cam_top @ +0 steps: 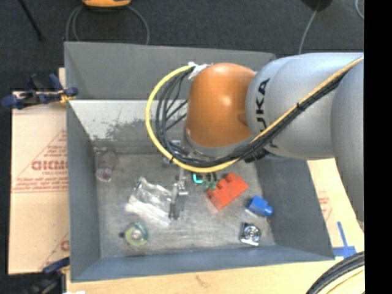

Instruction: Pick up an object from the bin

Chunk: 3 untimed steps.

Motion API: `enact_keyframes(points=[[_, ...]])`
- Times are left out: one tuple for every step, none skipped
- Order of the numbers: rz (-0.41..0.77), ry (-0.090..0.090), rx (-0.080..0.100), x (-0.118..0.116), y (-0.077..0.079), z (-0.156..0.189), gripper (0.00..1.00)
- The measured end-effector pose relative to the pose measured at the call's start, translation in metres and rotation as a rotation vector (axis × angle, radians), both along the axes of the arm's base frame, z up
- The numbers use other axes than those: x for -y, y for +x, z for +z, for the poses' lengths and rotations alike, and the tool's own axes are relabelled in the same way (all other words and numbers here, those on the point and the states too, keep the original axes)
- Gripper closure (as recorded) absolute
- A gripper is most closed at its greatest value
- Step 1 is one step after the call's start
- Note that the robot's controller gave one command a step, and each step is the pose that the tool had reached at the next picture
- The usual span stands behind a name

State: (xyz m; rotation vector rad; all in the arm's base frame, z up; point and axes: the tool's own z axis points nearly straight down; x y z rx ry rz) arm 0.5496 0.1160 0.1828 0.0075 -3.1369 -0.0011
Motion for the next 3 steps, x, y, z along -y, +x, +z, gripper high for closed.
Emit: enact_keyframes(points=[[0.32,0.0,0.019,-0.019,-0.001,-0.109,0.0],[0.316,0.005,0.029,-0.022,0.001,-0.106,1.0],[0.359,-0.001,0.014,-0.005,0.022,0.051,1.0]])
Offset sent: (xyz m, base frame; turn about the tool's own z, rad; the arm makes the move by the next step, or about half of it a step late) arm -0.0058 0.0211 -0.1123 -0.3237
